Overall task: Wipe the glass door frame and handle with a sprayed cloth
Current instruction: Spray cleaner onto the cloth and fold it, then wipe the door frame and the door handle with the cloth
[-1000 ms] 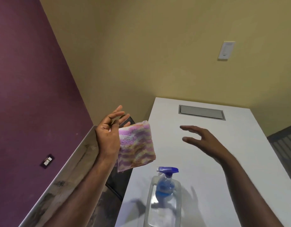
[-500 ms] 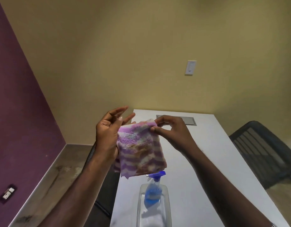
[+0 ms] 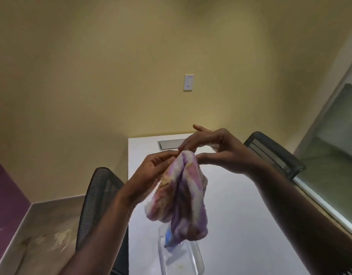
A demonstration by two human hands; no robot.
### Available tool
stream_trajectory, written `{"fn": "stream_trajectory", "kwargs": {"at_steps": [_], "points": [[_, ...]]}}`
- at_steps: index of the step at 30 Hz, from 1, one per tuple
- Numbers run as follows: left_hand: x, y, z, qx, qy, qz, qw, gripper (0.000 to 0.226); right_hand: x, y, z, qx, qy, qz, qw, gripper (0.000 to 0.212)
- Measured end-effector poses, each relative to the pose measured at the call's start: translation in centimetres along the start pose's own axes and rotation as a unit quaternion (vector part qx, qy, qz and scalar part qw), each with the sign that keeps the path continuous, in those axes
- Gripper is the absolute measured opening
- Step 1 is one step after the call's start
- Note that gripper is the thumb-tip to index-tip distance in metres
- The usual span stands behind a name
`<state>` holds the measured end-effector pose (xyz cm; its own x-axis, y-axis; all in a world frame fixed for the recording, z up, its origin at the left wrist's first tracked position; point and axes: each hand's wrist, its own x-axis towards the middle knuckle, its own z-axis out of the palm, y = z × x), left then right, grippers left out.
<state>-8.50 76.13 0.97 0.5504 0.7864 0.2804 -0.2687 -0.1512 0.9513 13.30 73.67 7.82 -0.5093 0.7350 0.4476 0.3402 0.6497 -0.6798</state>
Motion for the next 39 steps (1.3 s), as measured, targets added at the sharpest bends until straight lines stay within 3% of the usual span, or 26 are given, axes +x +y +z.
{"fn": "stream_trajectory", "kwargs": {"at_steps": [3,5,8,10,14,17,21,26,30,34,39], "points": [[0.6,-0.3,0.9,0.032,-0.090,-0.015,0.995,0.053,-1.4,-1.7,-1.0,-0.021,-0.009,0.003,1.000,0.013],[1.1,-0.6,2.1,0.038,-0.146,-0.007,0.988,0.056,-2.7,-2.8,-1.6,-0.018,-0.012,0.007,1.000,0.013],[1.8,-0.8,4.5,0.008,-0.199,0.002,0.980,0.039,-5.3,-4.7,-2.5,-0.003,0.010,0.009,1.000,0.012],[2.1,-0.8,6.7,-0.015,-0.221,0.010,0.975,0.031,-7.4,-6.1,-3.1,0.005,0.039,0.018,0.999,0.028],[3.0,-0.7,12.2,-0.055,-0.240,0.051,0.968,0.025,-12.9,-8.8,-4.3,0.022,0.136,0.046,0.989,0.027],[3.0,-0.3,17.7,-0.060,-0.248,0.081,0.963,0.012,-18.6,-11.3,-5.3,0.009,0.254,0.088,0.963,0.023],[1.2,0.6,26.3,-0.048,-0.280,0.128,0.950,0.015,-26.9,-16.3,-5.0,-0.043,0.427,0.154,0.890,0.018],[-3.7,1.1,36.9,-0.017,-0.291,0.180,0.940,0.030,-37.2,-24.1,-4.1,-0.181,0.560,0.203,0.783,0.030],[-8.3,1.3,44.6,-0.005,-0.280,0.197,0.940,0.036,-44.4,-31.6,-1.8,-0.335,0.554,0.272,0.712,0.026],[-13.8,1.5,52.3,-0.023,-0.319,0.201,0.926,0.028,-50.4,-37.6,1.0,-0.493,0.512,0.358,0.605,0.041],[-21.2,2.4,61.3,-0.063,-0.436,0.197,0.876,0.036,-57.4,-45.2,5.0,-0.572,0.526,0.411,0.476,0.033]]}}
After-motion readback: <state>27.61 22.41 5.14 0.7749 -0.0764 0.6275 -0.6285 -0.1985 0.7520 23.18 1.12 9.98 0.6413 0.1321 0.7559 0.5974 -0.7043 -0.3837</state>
